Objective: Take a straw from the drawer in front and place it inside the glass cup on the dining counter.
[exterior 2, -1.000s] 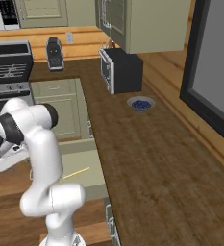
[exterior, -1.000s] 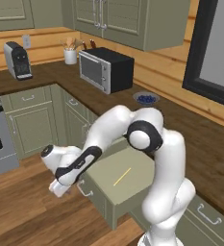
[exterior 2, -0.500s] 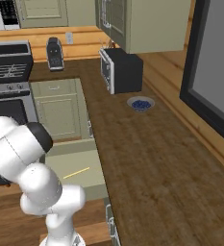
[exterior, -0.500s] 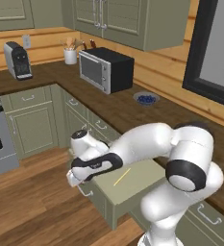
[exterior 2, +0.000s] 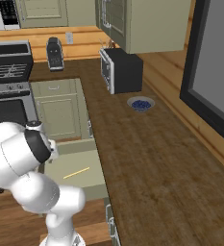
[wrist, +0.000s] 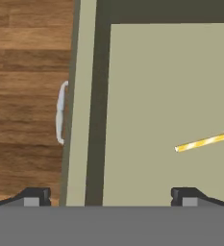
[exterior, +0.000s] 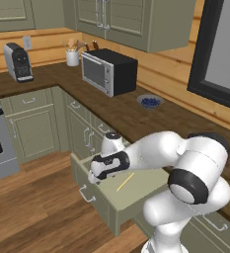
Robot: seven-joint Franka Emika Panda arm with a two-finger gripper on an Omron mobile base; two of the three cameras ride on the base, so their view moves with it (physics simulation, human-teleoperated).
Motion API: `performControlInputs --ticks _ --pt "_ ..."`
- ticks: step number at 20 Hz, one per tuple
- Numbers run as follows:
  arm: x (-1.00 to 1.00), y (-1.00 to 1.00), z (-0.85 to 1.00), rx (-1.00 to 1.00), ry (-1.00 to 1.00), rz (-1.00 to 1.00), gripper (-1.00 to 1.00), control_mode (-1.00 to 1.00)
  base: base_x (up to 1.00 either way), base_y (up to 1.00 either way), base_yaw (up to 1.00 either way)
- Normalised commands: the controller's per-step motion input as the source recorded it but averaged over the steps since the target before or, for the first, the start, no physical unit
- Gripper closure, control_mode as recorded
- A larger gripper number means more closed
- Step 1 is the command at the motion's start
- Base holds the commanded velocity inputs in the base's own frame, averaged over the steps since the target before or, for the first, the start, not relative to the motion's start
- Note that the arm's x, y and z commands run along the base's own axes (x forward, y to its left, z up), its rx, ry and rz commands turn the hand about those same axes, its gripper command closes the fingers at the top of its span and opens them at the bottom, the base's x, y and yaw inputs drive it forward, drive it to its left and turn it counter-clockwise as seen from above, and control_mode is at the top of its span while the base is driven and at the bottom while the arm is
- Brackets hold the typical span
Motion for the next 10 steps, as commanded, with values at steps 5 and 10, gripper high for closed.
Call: performControlInputs --ticks 5,10 --pt "0.74 -0.03 -0.28 0.00 0.00 -0.02 -1.00 -1.00 0.00 0.00 0.00" --pt "0.53 0.00 -0.42 0.00 0.02 -0.02 -1.00 -1.00 0.00 0.00 0.00"
